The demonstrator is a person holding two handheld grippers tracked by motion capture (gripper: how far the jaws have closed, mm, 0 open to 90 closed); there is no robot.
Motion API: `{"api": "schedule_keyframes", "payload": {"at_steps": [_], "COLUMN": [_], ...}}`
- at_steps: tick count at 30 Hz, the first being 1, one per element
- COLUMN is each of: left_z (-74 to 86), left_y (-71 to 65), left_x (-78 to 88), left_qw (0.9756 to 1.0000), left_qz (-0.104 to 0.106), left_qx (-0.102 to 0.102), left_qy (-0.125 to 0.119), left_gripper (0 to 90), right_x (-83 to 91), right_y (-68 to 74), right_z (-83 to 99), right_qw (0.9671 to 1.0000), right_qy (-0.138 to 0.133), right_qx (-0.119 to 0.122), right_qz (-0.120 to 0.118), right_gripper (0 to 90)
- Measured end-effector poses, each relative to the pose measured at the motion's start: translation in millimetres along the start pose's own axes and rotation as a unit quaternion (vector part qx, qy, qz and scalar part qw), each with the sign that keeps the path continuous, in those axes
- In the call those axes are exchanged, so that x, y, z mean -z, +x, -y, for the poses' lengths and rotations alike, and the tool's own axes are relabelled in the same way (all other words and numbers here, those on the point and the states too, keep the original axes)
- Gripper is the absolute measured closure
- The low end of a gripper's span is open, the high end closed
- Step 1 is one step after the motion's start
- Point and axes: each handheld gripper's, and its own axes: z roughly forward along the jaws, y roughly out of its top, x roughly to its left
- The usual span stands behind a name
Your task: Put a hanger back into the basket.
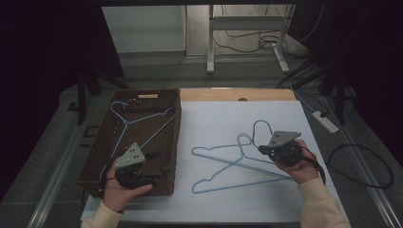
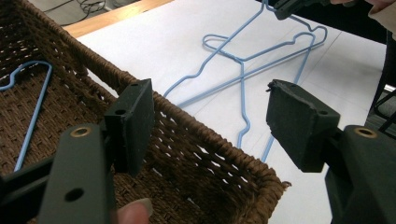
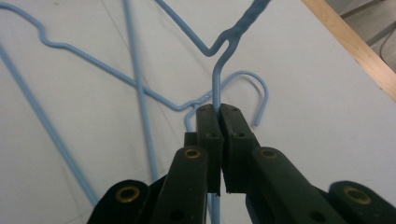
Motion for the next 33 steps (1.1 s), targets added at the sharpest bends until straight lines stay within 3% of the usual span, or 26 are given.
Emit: {"api": "schedule_keyframes", "payload": {"at_steps": [14,25,33], "left_z": [-3.7,-4.6,-16.5], "left_y": [-1.7,-2.5,-9.4], "left_x": [-0.1,-2.3,-8.6], "left_qw": [1.0,1.0,0.9997], "left_qz": [0.001,0.001,0.01], "left_qx": [-0.007,-0.007,-0.02], "left_qy": [0.0,0.001,-0.003], "left_gripper": [33.6,33.7,33.7], "right_x": [28.0,39.6,47.4], "right_y": [5.1,11.0,13.9], "right_z": [1.8,-2.4,-4.9], "right_qw": [0.9968,0.9945,0.9932], "right_qy": [-0.065,-0.085,-0.094], "right_qx": [-0.025,-0.031,-0.03], "right_qz": [-0.039,-0.054,-0.061], "right_gripper": [88.0,88.0,88.0]}}
